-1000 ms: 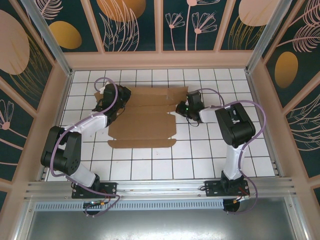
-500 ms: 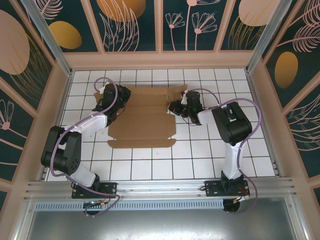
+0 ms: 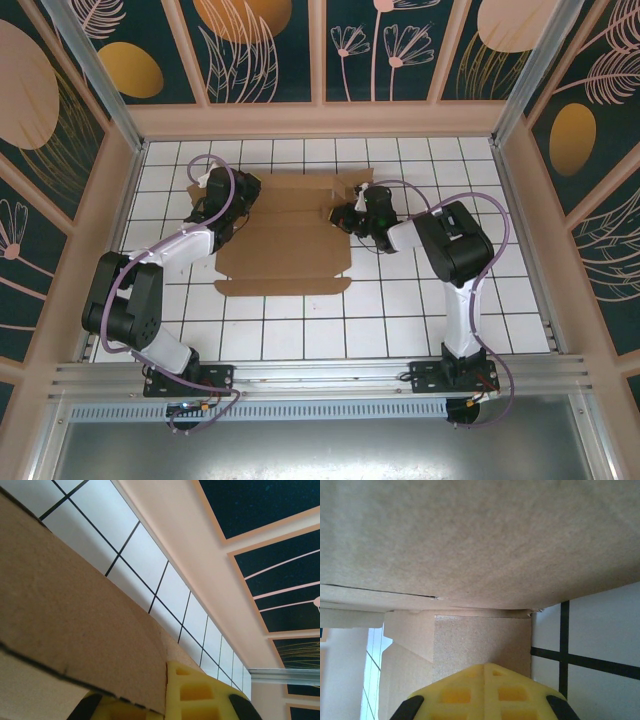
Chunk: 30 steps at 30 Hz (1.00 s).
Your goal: Fold the paper box
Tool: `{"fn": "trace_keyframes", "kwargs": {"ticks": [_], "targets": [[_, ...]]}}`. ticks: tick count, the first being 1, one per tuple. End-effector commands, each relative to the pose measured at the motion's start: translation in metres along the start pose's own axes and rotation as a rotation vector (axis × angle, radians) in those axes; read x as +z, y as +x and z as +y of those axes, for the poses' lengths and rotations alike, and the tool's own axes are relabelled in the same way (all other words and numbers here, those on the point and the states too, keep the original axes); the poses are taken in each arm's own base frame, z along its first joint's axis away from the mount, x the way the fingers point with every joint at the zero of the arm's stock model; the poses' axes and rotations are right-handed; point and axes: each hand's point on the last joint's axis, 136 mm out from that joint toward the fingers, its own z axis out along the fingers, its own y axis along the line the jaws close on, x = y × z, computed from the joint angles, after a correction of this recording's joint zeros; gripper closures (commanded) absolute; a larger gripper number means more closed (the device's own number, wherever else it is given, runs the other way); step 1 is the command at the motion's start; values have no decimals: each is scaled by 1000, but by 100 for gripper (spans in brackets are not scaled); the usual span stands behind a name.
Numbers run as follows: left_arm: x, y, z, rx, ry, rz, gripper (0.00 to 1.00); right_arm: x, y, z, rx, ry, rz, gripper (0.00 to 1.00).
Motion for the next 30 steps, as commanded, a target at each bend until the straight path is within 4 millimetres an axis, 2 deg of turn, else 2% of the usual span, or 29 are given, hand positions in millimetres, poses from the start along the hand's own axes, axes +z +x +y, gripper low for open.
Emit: {"fn": "trace_keyframes", "kwargs": {"ticks": [1, 5, 10, 14, 22, 26, 30], "targets": [[2, 46, 56, 41, -174, 173, 100, 5, 9, 26, -46, -69, 15, 100], [2, 48, 57, 40, -177, 179, 100, 6, 9, 40, -84, -87, 21, 100], [2, 48, 57, 40, -176, 178, 100, 8, 8, 46, -90, -103, 23, 100], [2, 48, 57, 42, -173, 182, 100, 19, 17, 33, -74, -77, 62, 100], [0, 48, 58, 48, -177, 181, 100, 35, 42, -12, -42, 69, 138, 100], [-1, 47, 59, 48, -181, 178, 100, 30, 36, -12, -46, 78, 129, 100], [-1, 48, 60, 47, -187, 182, 100, 18, 22, 1, -62, 55, 103, 95]]}}
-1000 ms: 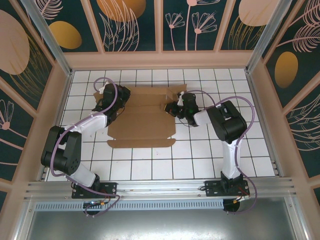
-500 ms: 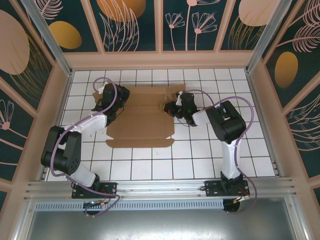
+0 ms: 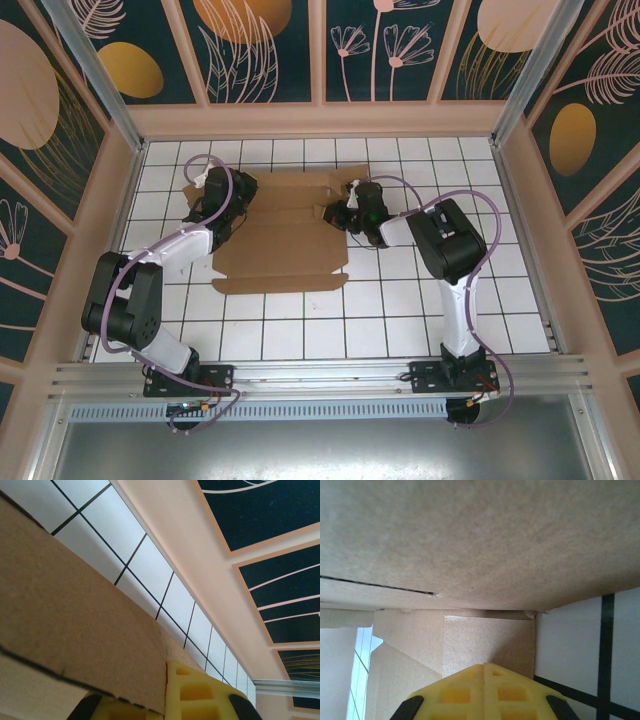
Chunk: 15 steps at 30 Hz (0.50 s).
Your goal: Fold the paper box
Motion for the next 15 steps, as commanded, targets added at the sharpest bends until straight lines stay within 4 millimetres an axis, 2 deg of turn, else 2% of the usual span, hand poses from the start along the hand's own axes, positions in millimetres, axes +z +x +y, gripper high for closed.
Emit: {"fn": "trace_keyframes", "kwargs": {"ticks": [1, 5, 7, 12, 15], "targets": [[-2, 58, 56, 59, -169, 218, 100, -4, 18, 1, -20, 19, 78, 93], [-2, 58, 57, 54, -172, 218, 100, -14, 7, 6, -43, 9, 83, 86], [-2, 57, 56, 54, -173, 215, 100, -22, 3, 14, -55, -38, 84, 83], [-3, 56, 55, 53, -176, 211, 100, -61, -15, 46, -121, -166, 44, 76], [-3, 56, 54, 53, -173, 212, 100, -86, -26, 48, -169, -153, 11, 76]]}}
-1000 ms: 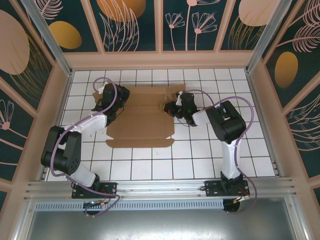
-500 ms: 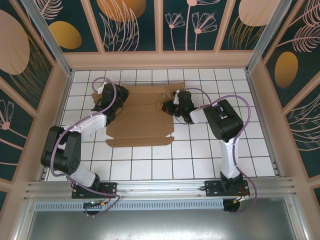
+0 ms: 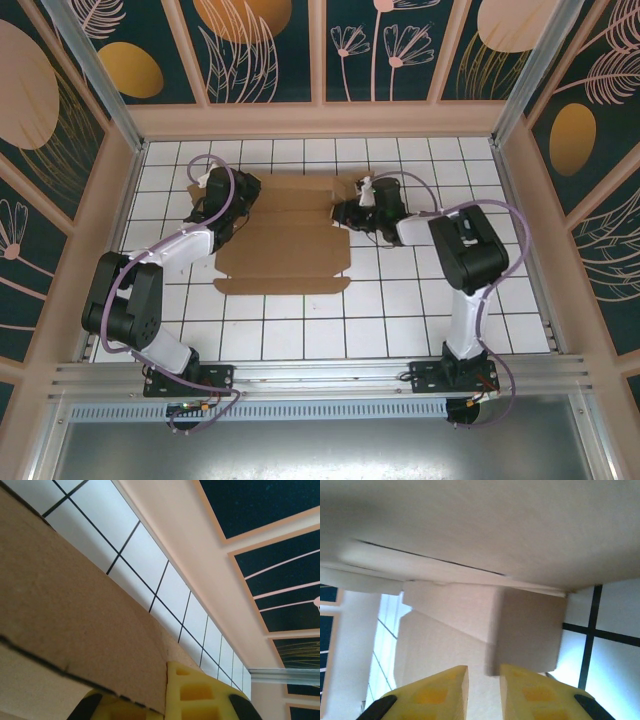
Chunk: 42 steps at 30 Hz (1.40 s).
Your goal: Fold the paper box
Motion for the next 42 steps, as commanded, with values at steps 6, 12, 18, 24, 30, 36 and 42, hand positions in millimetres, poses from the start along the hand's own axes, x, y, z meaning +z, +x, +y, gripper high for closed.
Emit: {"fn": "trace_keyframes", "kwargs": {"ticks": [6, 12, 18, 24, 30, 36, 42], "targets": [[-3, 44, 56, 38, -191, 164, 100, -85, -43, 16, -225, 52, -164, 78], [-3, 42, 54, 33, -188, 159, 100, -133, -73, 2, -534, 307, -347, 59], [-3, 43, 53, 36, -183, 162, 100, -131, -80, 12, -840, 322, -308, 31], [-3, 43, 55, 42, -185, 165, 100, -112, -83, 7, -1000, 282, -196, 28], [-2, 43, 51, 40, -175, 169, 100, -90, -79, -8, -979, 216, -69, 33], [-2, 45, 51, 34, -169, 176, 100, -69, -70, -4, -936, 157, -43, 53], [-4, 42, 48, 34, -159, 168, 100, -68, -71, 8, -862, 196, -107, 89]]}}
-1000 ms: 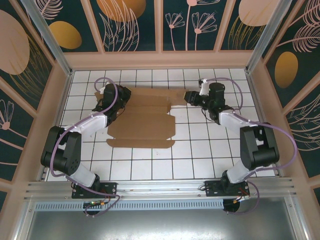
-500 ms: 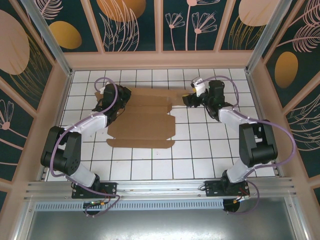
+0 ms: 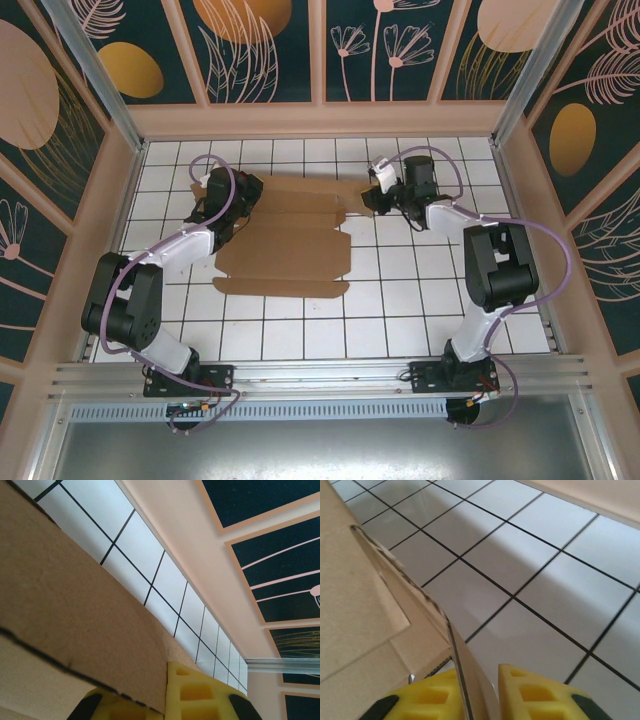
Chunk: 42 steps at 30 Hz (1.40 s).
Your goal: Fold the paper box
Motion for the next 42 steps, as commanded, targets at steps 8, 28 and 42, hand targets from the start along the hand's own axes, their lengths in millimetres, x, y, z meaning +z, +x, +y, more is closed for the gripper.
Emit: {"fn": "trace_keyframes", "kwargs": {"ticks": [8, 28, 42], "targets": [[-2, 38, 50, 15, -164, 145, 100, -19, -30, 9, 340, 198, -179, 96], [-7, 37, 56, 7, -175, 129, 100, -29, -58, 53, 698, 25, -395, 63], [-10, 35, 56, 28, -183, 122, 100, -87, -38, -37, 516, 182, -251, 76]]}}
